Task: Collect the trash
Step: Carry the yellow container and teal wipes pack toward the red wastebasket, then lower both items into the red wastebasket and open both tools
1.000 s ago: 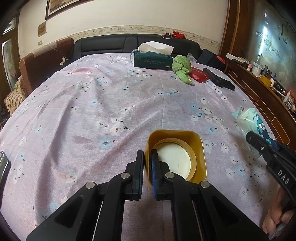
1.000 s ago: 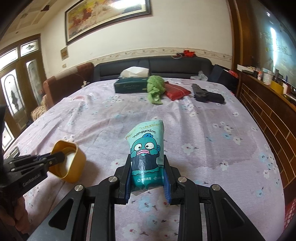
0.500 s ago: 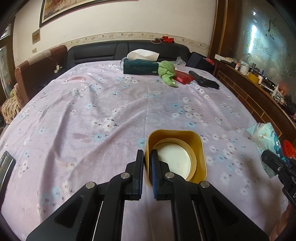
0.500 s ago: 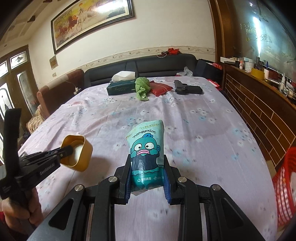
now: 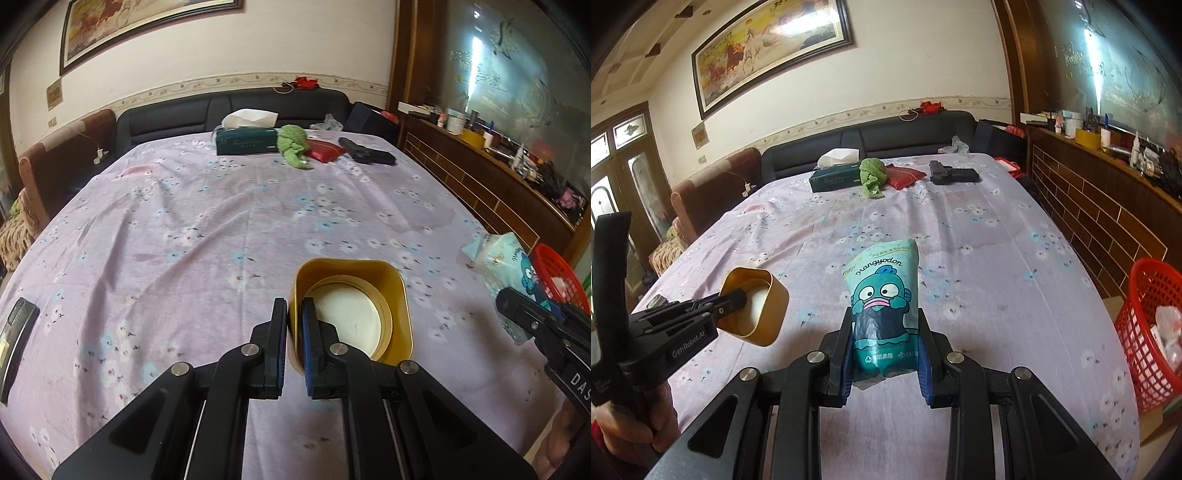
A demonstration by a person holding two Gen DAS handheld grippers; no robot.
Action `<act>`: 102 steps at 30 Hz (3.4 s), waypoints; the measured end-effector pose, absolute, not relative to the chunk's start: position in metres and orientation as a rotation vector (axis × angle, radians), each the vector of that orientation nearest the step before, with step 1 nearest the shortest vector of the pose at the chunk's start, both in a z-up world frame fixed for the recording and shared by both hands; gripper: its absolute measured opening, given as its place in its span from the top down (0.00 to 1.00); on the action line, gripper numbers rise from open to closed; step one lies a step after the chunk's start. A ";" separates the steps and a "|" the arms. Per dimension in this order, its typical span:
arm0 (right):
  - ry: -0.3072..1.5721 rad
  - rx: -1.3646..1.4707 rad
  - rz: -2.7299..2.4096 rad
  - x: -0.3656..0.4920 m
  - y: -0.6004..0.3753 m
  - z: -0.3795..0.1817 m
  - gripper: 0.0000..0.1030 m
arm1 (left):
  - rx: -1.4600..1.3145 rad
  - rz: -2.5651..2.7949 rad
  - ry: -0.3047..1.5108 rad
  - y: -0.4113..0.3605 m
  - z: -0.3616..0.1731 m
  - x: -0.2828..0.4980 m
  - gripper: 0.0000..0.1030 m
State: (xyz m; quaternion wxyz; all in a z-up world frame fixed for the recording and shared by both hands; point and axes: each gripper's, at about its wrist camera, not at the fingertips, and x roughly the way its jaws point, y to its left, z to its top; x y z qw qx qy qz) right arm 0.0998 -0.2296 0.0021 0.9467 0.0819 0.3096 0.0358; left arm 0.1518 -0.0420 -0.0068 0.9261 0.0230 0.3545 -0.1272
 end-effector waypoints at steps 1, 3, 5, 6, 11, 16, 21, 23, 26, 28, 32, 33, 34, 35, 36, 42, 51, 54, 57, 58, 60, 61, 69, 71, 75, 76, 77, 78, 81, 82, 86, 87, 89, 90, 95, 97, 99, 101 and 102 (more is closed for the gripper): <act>0.630 0.169 0.071 0.097 -0.232 0.002 0.71 | 0.054 -0.267 0.726 -0.046 -0.006 0.149 0.93; 0.629 0.176 0.063 0.092 -0.236 0.002 0.71 | 0.064 -0.273 0.723 -0.051 -0.005 0.145 0.93; 0.627 0.189 0.058 0.090 -0.242 0.002 0.71 | 0.075 -0.286 0.724 -0.059 -0.003 0.141 0.93; 0.623 0.198 0.052 0.087 -0.247 0.002 0.71 | 0.076 -0.291 0.725 -0.061 -0.003 0.140 0.93; 0.604 0.238 0.025 0.076 -0.268 0.005 0.70 | 0.102 -0.330 0.723 -0.084 0.003 0.132 0.93; 0.583 0.282 -0.004 0.061 -0.297 0.006 0.70 | 0.099 -0.376 0.743 -0.101 0.005 0.127 0.93; 0.571 0.294 -0.022 0.053 -0.314 0.005 0.70 | 0.111 -0.384 0.742 -0.114 0.008 0.121 0.93; 0.575 0.302 -0.020 0.052 -0.318 0.003 0.70 | 0.114 -0.393 0.747 -0.119 0.008 0.120 0.93; 0.585 0.315 -0.015 0.052 -0.323 -0.002 0.70 | 0.116 -0.408 0.753 -0.125 0.009 0.119 0.93; 0.583 0.322 -0.016 0.051 -0.326 -0.003 0.70 | 0.119 -0.422 0.757 -0.131 0.010 0.119 0.93; 0.571 0.341 -0.036 0.046 -0.340 -0.002 0.70 | 0.129 -0.462 0.755 -0.147 0.017 0.118 0.93; 0.563 0.350 -0.046 0.043 -0.346 0.000 0.70 | 0.131 -0.472 0.755 -0.151 0.019 0.118 0.93; 0.557 0.355 -0.054 0.041 -0.350 0.001 0.70 | 0.134 -0.488 0.755 -0.157 0.022 0.118 0.93; 0.549 0.362 -0.064 0.037 -0.356 0.003 0.70 | 0.138 -0.508 0.756 -0.166 0.025 0.118 0.93; 0.541 0.369 -0.078 0.033 -0.363 0.004 0.70 | 0.141 -0.525 0.756 -0.174 0.028 0.118 0.93; 0.478 0.405 -0.207 -0.002 -0.419 0.018 0.70 | 0.143 -0.650 0.758 -0.224 0.046 0.113 0.93; 0.426 0.468 -0.407 -0.053 -0.501 0.036 0.70 | 0.173 -0.825 0.760 -0.312 0.062 0.093 0.93; 0.423 0.484 -0.434 -0.061 -0.515 0.036 0.69 | 0.197 -0.853 0.772 -0.341 0.057 0.089 0.93; 0.430 0.498 -0.443 -0.066 -0.526 0.033 0.69 | 0.218 -0.869 0.779 -0.360 0.052 0.088 0.93; 0.434 0.504 -0.444 -0.066 -0.531 0.032 0.69 | 0.228 -0.871 0.782 -0.365 0.049 0.088 0.93; 0.442 0.518 -0.442 -0.065 -0.538 0.029 0.69 | 0.243 -0.876 0.790 -0.376 0.043 0.089 0.93; 0.445 0.522 -0.441 -0.063 -0.540 0.027 0.69 | 0.248 -0.877 0.794 -0.379 0.040 0.089 0.93; 0.485 0.557 -0.408 -0.042 -0.556 0.012 0.69 | 0.298 -0.864 0.810 -0.402 0.022 0.092 0.93; 0.493 0.564 -0.400 -0.036 -0.558 0.009 0.68 | 0.307 -0.861 0.809 -0.406 0.019 0.092 0.93; 0.511 0.570 -0.396 -0.026 -0.562 0.003 0.68 | 0.313 -0.864 0.812 -0.412 0.016 0.094 0.93; 0.515 0.571 -0.396 -0.024 -0.563 0.002 0.68 | 0.314 -0.865 0.815 -0.414 0.015 0.095 0.93; 0.518 0.572 -0.396 -0.022 -0.564 0.002 0.68 | 0.315 -0.866 0.818 -0.416 0.013 0.095 0.93; 0.521 0.573 -0.396 -0.021 -0.565 0.001 0.68 | 0.317 -0.867 0.820 -0.418 0.012 0.096 0.93; 0.531 0.574 -0.402 -0.016 -0.570 -0.002 0.68 | 0.326 -0.868 0.827 -0.424 0.006 0.097 0.93; 0.534 0.577 -0.405 -0.015 -0.572 -0.004 0.68 | 0.328 -0.869 0.828 -0.425 0.006 0.097 0.93; 0.545 0.586 -0.405 -0.009 -0.577 -0.008 0.68 | 0.335 -0.868 0.835 -0.428 0.000 0.099 0.93; 0.547 0.588 -0.404 -0.008 -0.578 -0.009 0.68 | 0.337 -0.868 0.836 -0.429 -0.001 0.100 0.93; 0.552 0.592 -0.404 -0.006 -0.580 -0.011 0.67 | 0.340 -0.868 0.839 -0.430 -0.003 0.101 0.93; 0.554 0.594 -0.404 -0.005 -0.581 -0.012 0.66 | 0.344 -0.869 0.839 -0.431 -0.004 0.102 0.93; 0.555 0.584 -0.415 0.001 -0.582 -0.013 0.59 | 0.354 -0.875 0.839 -0.435 -0.007 0.103 0.93; 0.557 0.581 -0.418 0.003 -0.582 -0.013 0.59 | 0.355 -0.877 0.840 -0.436 -0.008 0.103 0.93; 0.560 0.581 -0.419 0.005 -0.583 -0.014 0.59 | 0.357 -0.880 0.841 -0.437 -0.009 0.103 0.93; 0.564 0.583 -0.424 0.007 -0.583 -0.015 0.52 | 0.355 -0.883 0.833 -0.437 -0.008 0.103 0.89; 0.564 0.587 -0.423 0.008 -0.584 -0.015 0.50 | 0.358 -0.884 0.829 -0.437 -0.008 0.102 0.86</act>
